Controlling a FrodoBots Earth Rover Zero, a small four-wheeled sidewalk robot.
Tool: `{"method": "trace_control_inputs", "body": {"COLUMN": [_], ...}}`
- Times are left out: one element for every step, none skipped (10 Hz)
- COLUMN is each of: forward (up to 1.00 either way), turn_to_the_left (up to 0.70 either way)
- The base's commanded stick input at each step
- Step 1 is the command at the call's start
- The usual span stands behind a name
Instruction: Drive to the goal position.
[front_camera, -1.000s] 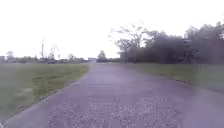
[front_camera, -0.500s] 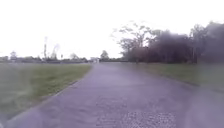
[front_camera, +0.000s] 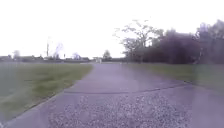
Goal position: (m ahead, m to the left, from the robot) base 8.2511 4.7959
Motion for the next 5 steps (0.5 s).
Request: {"method": "trace_control_inputs", "body": {"forward": [0.85,0.85,0.85,0.85,0.85], "turn_to_the_left": [0.0,-0.34,-0.34,-0.34,-0.34]}}
